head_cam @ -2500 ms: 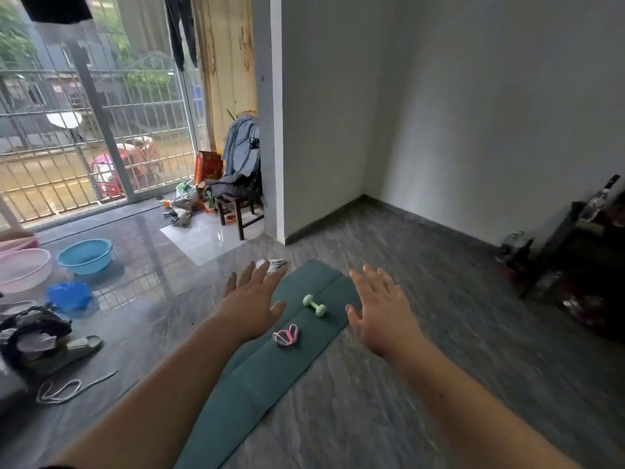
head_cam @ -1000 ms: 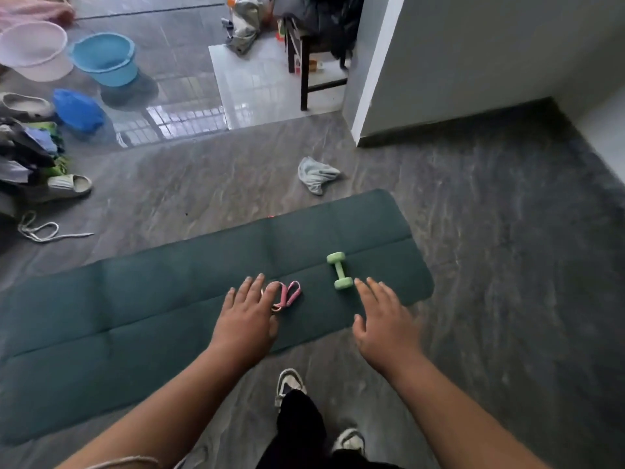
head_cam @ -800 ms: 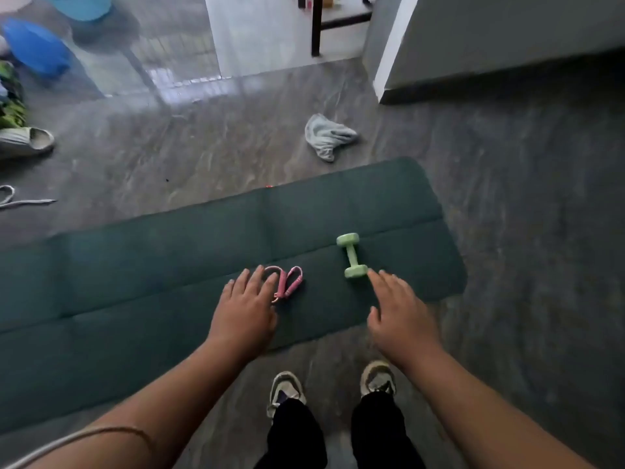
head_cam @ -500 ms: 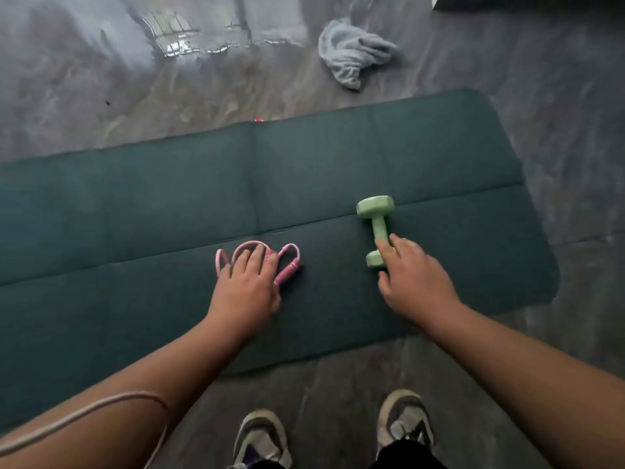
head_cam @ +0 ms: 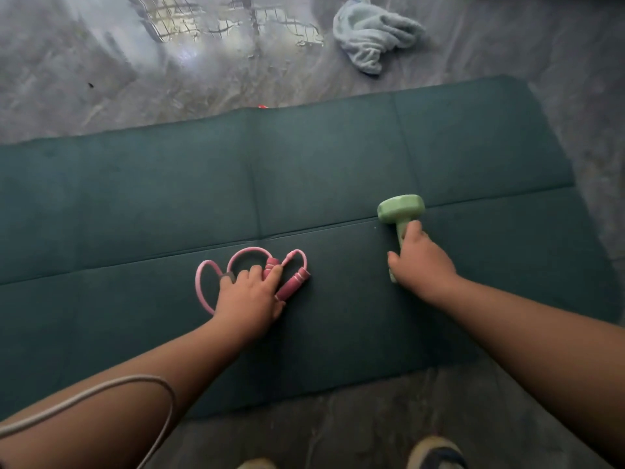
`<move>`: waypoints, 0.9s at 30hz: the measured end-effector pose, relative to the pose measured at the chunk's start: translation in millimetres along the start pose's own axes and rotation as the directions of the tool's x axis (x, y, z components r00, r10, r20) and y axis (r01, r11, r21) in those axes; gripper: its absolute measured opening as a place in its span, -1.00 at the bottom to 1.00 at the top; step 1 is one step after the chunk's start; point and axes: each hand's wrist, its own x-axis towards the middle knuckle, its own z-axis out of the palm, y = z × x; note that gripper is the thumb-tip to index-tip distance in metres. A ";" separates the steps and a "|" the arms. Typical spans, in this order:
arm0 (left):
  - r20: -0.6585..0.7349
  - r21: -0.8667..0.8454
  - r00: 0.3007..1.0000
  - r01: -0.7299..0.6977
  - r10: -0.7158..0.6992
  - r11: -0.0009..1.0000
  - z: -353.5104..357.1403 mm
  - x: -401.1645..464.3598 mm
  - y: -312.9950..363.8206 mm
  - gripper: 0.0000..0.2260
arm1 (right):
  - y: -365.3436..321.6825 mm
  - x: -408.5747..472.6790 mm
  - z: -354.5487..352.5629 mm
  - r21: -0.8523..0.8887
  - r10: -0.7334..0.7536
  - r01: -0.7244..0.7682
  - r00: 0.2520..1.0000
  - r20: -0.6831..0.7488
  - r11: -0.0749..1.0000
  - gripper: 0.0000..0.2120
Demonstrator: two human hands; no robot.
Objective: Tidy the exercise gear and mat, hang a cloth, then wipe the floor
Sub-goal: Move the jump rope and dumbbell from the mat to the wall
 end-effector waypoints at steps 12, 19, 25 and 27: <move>-0.030 -0.334 0.996 -0.088 0.083 0.938 -9.5 -7.3 1.6 -0.39 | -7.4 26.2 -0.8 0.146 0.245 -0.263 0.961 0.131 0.954 -0.75; -0.132 -0.537 0.990 -0.120 0.058 0.835 -94.0 -64.1 19.1 -0.49 | -11.9 -60.0 -56.4 0.198 0.060 -0.078 0.993 0.098 0.977 -0.72; -0.163 -0.541 0.984 -0.148 0.069 0.828 -222.7 -178.0 45.6 -0.50 | -24.5 -185.4 -176.6 0.303 0.034 -0.062 0.995 0.095 0.951 -0.68; -0.165 -0.528 0.982 -0.165 0.089 0.833 -280.0 -219.6 50.0 -0.48 | -31.2 -233.1 -232.7 0.342 0.051 -0.084 0.993 0.102 0.936 -0.68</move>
